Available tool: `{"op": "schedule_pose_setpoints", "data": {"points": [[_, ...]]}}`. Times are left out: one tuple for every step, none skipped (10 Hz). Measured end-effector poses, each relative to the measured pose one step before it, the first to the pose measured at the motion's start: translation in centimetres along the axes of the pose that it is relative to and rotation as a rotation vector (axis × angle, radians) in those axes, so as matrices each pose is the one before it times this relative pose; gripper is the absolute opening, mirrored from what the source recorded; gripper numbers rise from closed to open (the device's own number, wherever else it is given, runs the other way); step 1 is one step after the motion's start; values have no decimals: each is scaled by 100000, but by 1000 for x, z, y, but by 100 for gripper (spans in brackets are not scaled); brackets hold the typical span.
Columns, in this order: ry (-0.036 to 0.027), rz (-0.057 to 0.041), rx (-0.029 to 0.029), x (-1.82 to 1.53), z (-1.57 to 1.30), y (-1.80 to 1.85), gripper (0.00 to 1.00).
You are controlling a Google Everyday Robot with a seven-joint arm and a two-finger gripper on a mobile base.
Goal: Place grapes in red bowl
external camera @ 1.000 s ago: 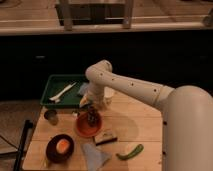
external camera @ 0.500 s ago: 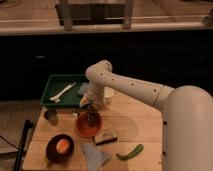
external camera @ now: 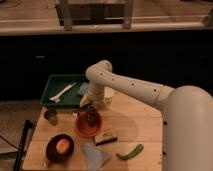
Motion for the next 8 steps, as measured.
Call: {"op": "schedule_pose_setpoints", "data": {"points": [[-1,1,-3,0,1,3,80],[-2,1,-1,0,1,-1,80],[0,2,1,0,1,0,80],[2,1,0,1,-1,-1,80],[0,-5,-1,-1,1,-3,80],[-4,0,2,-1,1,1,80],[3,3,0,1,1,-3,80],[-11,-30,-8,-4,4,-13,80]]}}
